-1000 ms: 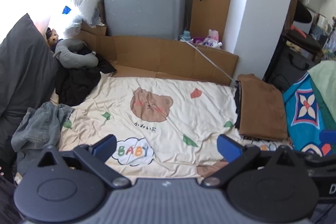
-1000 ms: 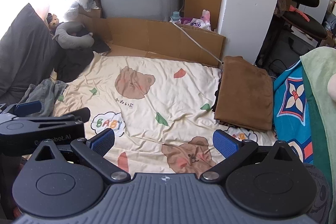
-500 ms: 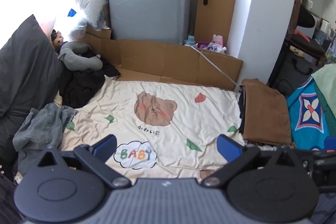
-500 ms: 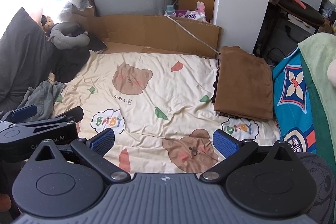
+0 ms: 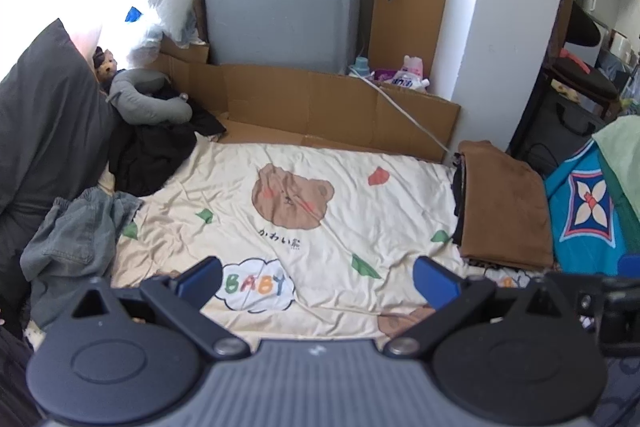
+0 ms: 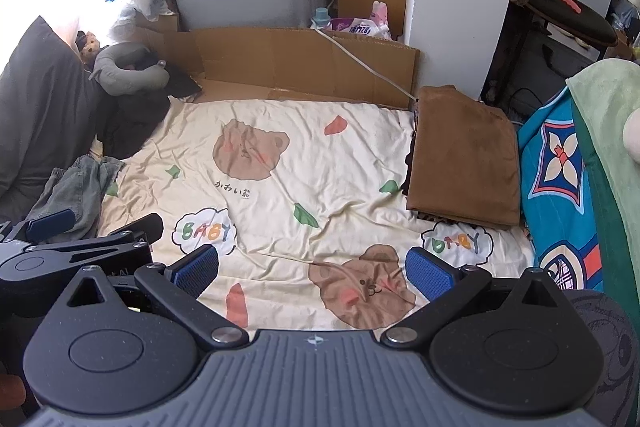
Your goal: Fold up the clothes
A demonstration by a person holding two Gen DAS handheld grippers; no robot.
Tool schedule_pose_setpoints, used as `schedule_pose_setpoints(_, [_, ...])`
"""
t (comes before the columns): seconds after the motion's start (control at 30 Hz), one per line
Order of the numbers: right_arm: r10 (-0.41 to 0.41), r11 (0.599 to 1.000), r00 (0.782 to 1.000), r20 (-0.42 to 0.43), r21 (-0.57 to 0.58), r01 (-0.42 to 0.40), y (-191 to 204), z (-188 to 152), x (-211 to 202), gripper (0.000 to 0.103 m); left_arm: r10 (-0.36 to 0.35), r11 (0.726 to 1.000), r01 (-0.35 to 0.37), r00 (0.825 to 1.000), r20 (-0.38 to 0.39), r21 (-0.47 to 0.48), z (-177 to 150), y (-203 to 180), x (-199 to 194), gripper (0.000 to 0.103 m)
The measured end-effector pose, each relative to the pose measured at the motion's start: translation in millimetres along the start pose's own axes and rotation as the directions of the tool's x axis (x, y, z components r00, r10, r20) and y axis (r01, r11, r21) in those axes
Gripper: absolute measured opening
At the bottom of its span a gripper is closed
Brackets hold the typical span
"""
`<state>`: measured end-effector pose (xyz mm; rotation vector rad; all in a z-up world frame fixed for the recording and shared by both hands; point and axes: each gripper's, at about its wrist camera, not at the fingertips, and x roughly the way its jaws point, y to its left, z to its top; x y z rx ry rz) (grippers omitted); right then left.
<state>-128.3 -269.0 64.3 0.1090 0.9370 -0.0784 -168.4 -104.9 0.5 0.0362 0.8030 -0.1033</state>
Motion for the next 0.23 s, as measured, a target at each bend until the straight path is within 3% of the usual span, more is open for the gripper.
schedule_pose_setpoints(0.23, [0.006, 1.0, 1.0, 0.0, 0.008, -0.006, -0.1, -1.3, 3.0, 0.103, 0.009, 1.0, -0.009, 1.0, -0.026, -0.014, -0.8, 4.9, 5.6, 0.103])
